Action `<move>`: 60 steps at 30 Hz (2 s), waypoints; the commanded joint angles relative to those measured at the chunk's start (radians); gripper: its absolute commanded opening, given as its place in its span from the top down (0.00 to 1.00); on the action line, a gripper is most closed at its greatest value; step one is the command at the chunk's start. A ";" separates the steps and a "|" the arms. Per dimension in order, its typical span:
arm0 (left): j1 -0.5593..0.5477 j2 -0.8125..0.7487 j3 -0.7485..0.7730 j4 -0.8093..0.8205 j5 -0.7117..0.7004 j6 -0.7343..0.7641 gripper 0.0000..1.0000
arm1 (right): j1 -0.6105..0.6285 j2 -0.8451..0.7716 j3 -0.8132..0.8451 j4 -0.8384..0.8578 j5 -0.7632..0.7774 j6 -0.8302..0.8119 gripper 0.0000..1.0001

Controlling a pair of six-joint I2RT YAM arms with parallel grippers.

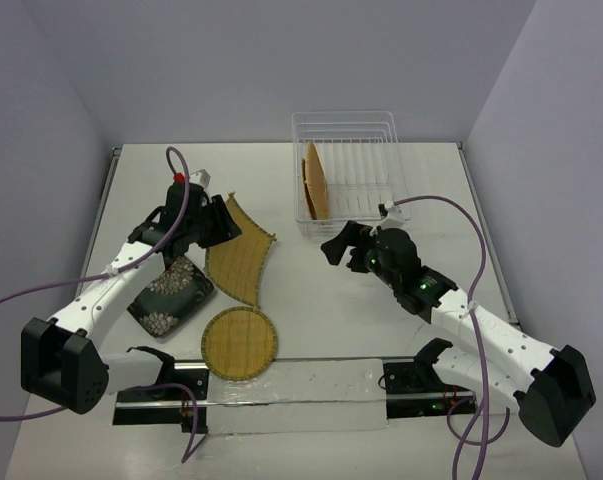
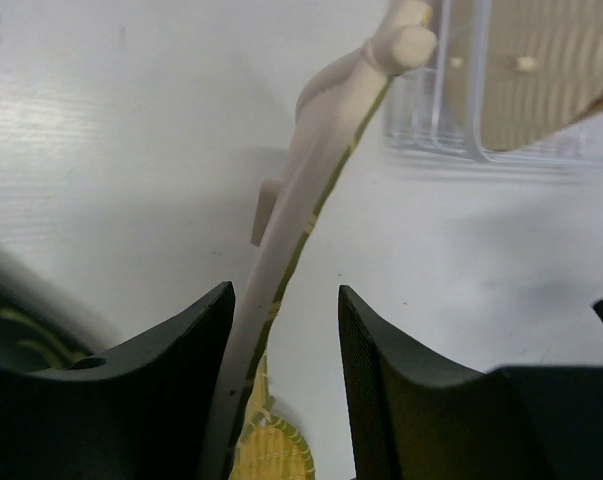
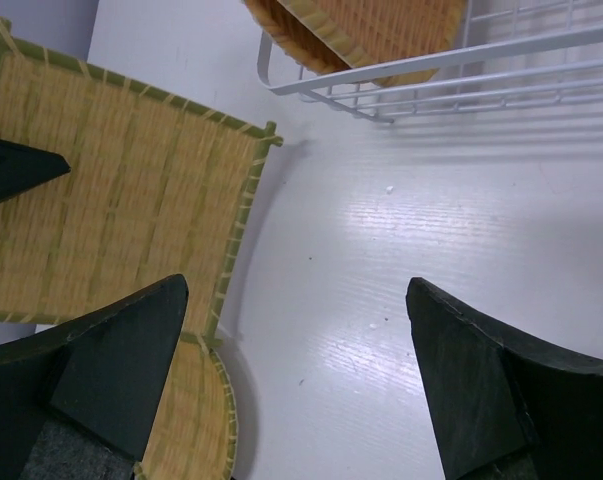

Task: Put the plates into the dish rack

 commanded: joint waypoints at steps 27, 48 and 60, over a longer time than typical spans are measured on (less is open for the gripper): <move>0.011 0.028 -0.102 0.106 0.224 -0.058 0.42 | -0.003 0.201 0.079 -0.030 -0.065 -0.077 0.03; 0.021 0.055 -0.123 0.144 0.342 -0.043 1.00 | 0.004 0.286 0.088 0.036 -0.206 -0.105 0.03; 0.021 -0.140 -0.143 0.252 0.378 -0.118 1.00 | 0.002 0.241 0.059 0.033 -0.187 -0.114 0.03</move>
